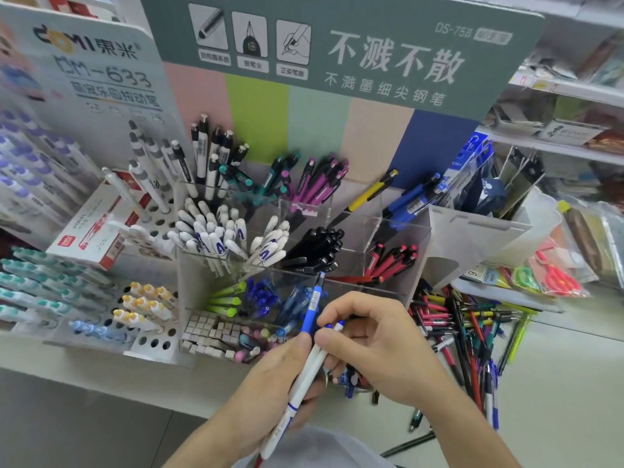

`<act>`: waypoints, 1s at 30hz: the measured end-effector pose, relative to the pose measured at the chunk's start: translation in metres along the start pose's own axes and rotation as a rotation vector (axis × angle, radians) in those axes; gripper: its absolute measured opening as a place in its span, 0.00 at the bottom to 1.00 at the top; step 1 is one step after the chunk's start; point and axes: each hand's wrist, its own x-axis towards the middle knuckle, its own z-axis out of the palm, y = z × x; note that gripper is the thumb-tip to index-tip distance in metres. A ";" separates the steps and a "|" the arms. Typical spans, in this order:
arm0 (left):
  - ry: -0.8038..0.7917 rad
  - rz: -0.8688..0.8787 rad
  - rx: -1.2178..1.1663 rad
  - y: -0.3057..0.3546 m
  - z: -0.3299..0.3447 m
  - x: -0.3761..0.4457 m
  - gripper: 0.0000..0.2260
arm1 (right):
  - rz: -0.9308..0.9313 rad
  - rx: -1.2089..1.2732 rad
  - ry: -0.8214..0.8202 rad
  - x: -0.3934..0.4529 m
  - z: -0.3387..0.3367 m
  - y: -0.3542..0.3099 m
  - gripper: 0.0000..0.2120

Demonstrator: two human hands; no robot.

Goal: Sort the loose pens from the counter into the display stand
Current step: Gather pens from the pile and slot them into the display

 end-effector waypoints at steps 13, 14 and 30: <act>0.176 0.260 -0.282 0.006 -0.022 -0.006 0.12 | -0.263 0.236 0.272 -0.006 -0.066 -0.030 0.04; 0.201 0.291 -0.350 0.008 -0.020 -0.007 0.12 | -0.270 0.263 0.274 -0.005 -0.062 -0.029 0.09; 0.489 0.411 -0.157 0.032 -0.018 -0.010 0.21 | 0.001 0.313 0.006 -0.002 0.053 0.007 0.07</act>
